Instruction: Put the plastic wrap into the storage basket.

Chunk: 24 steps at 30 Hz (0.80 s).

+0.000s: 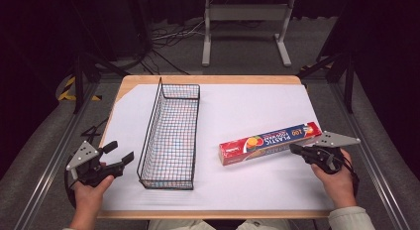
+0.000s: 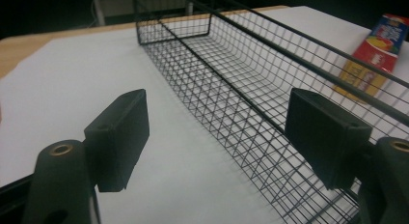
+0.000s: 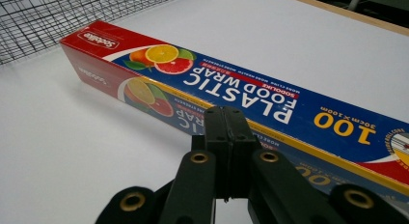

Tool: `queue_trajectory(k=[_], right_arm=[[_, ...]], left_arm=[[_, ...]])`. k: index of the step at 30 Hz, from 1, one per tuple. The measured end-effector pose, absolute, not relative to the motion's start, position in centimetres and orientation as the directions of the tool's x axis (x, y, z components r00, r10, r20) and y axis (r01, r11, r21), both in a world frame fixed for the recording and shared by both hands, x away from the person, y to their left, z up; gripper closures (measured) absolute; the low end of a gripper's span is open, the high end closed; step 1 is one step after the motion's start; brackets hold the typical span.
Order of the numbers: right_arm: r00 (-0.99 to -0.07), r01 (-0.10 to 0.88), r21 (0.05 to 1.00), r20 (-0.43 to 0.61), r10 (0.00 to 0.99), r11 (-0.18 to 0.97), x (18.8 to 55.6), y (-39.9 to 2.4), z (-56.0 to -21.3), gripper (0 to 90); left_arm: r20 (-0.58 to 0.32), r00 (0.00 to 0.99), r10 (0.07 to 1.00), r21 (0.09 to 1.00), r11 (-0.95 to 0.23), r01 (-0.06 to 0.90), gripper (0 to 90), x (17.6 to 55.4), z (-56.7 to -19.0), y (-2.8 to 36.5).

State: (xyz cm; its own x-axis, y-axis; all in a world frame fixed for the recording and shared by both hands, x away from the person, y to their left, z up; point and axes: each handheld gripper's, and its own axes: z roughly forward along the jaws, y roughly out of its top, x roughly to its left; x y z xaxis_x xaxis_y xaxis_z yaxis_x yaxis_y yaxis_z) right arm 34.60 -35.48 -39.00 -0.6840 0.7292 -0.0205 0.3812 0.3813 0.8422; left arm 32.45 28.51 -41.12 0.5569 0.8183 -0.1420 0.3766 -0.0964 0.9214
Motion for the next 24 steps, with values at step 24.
queue_trajectory(k=[24], right_arm=[[-0.872,0.333,0.728,-0.003,0.489,0.599,35.1,-23.9,-38.2,90.0]], left_arm=[[-0.054,0.539,0.840,0.927,-0.158,0.340,21.6,32.0,-40.6,27.8]])
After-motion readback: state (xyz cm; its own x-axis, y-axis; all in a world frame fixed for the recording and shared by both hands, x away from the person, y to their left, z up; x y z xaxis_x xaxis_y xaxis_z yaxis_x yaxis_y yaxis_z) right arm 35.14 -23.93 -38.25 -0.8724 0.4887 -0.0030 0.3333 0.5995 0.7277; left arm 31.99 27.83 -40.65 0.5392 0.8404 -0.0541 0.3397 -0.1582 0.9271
